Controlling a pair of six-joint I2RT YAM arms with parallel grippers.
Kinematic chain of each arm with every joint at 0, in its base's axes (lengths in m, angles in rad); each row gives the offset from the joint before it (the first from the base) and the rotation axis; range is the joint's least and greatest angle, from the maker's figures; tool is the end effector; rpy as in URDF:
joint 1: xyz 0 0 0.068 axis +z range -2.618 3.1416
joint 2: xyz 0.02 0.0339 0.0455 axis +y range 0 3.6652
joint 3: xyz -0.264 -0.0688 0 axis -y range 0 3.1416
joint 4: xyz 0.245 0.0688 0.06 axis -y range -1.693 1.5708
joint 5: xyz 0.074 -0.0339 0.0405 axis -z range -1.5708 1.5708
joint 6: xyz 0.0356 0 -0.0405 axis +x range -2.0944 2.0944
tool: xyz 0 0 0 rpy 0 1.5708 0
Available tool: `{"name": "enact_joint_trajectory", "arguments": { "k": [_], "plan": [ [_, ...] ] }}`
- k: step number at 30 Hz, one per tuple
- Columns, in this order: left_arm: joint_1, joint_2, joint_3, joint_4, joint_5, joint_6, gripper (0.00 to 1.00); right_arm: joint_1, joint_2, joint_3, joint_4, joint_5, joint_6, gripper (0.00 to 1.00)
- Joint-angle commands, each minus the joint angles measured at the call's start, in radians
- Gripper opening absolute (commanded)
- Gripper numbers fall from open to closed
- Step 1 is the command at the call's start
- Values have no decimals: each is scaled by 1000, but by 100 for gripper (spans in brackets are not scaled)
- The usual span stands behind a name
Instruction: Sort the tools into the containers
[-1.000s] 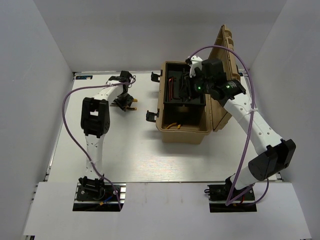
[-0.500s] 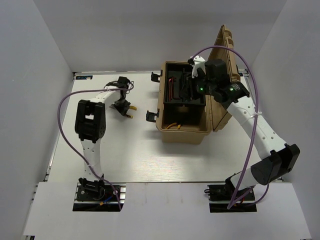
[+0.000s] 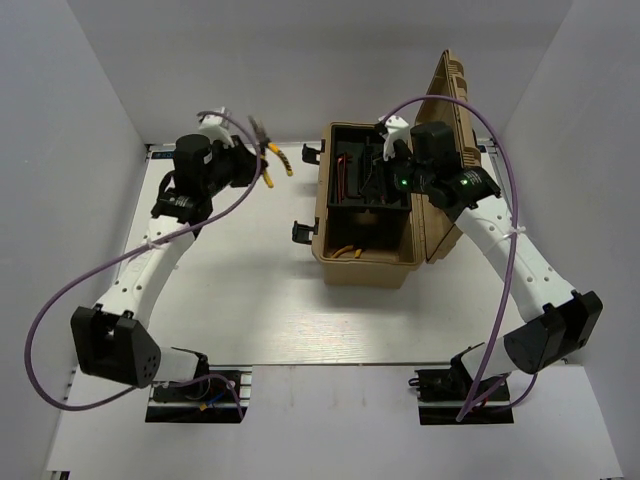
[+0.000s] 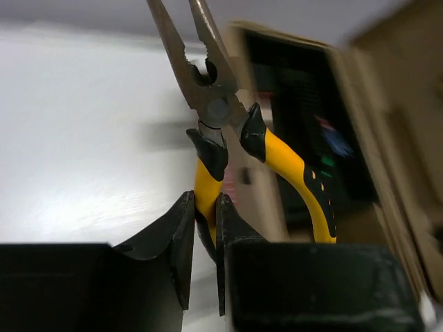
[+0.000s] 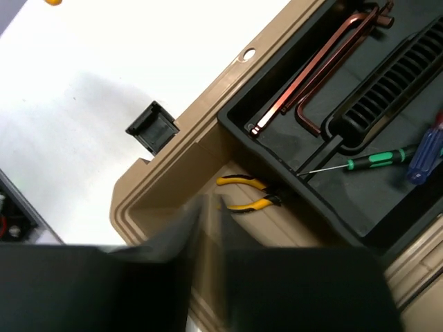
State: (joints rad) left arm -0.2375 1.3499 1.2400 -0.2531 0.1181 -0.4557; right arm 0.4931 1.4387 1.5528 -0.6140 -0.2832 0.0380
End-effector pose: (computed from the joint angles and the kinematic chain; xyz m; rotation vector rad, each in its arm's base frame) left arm 0.3047 -0.0781 0.3650 -0.1348 1.9699 -0.5720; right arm 0.2743 0.1587 0.4108 -0.6468 2.0058 0.6158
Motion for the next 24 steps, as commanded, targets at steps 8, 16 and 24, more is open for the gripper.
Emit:
{"name": "enact_joint_trajectory", "arguments": {
  "k": [8, 16, 24],
  "plan": [
    [-111, 163, 101, 204, 755, 337, 0, -2, -89, 50, 26, 278, -139, 0],
    [-249, 248, 127, 213, 819, 379, 0, -10, -118, 38, 51, 440, -156, 0],
    [-325, 322, 127, 140, 697, 436, 4, -28, -133, 24, 53, 420, -144, 0]
  ]
}}
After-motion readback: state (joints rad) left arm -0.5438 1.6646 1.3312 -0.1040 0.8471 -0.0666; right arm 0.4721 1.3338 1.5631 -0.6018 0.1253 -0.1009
